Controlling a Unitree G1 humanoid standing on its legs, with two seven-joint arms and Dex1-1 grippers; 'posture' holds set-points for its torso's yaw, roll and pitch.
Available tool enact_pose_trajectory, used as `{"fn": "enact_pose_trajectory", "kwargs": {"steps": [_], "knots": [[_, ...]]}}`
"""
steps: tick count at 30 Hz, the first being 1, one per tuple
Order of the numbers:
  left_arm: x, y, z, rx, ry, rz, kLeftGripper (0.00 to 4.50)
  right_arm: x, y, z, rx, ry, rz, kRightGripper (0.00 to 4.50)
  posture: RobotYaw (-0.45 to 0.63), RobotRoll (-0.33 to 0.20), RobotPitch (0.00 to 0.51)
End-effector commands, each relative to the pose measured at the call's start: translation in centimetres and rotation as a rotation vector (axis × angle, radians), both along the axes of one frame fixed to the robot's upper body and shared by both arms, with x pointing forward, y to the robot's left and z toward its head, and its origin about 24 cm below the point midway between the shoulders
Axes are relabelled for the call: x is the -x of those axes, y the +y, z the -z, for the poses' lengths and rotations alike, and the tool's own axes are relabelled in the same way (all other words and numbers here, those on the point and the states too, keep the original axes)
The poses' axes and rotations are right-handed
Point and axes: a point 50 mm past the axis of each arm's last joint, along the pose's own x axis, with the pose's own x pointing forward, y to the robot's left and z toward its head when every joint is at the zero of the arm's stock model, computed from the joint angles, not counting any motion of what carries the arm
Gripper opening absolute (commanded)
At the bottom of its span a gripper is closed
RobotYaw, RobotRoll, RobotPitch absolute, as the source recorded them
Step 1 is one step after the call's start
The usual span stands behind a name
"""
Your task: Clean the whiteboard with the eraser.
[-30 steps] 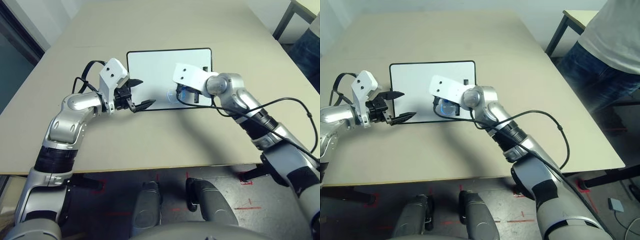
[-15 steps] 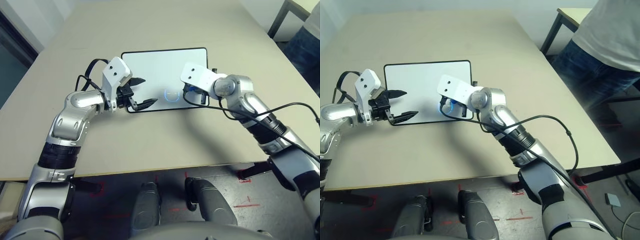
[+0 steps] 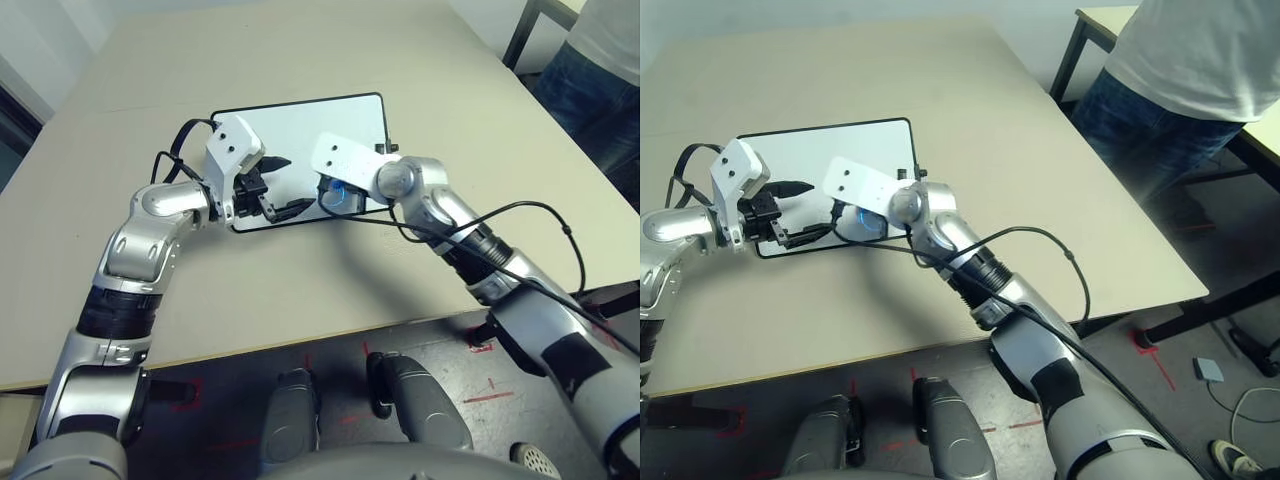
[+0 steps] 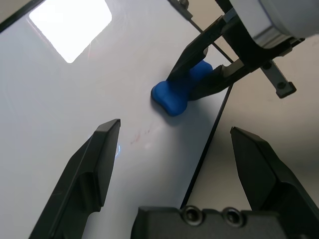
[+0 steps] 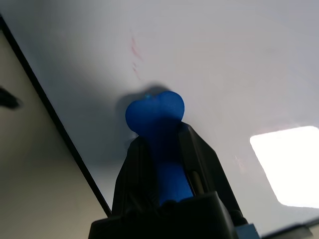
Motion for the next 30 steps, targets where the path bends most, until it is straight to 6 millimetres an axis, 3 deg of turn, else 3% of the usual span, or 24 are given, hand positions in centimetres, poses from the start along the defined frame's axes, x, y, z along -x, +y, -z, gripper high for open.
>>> {"fn": "enact_pose_trajectory", "kwargs": {"steps": [1, 9, 14, 22, 30], "knots": [[0.4, 0.9, 0.2, -0.015, 0.007, -0.027, 4.50, -0.3, 0.6, 1.6, 0.059, 0.027, 0.010, 0.78, 0.00, 0.000, 0.173], [0.7, 1.3, 0.2, -0.020, 0.009, -0.044, 4.50, -0.4, 3.1, 1.2, 0.040, 0.009, -0.036, 0.78, 0.03, 0.000, 0.177], [0.9, 1.3, 0.1, -0.019, 0.009, -0.049, 4.50, -0.5, 3.3, 1.7, 0.043, 0.013, -0.041, 0.78, 0.03, 0.000, 0.178], [0.9, 1.1, 0.1, -0.017, 0.011, -0.047, 4.50, -1.4, -0.8, 2.6, 0.068, 0.049, 0.063, 0.78, 0.00, 0.000, 0.178], [0.4, 0.7, 0.1, -0.014, 0.014, -0.028, 4.50, -1.5, -4.6, 1.2, 0.054, 0.058, 0.173, 0.78, -0.04, 0.000, 0.182]]}}
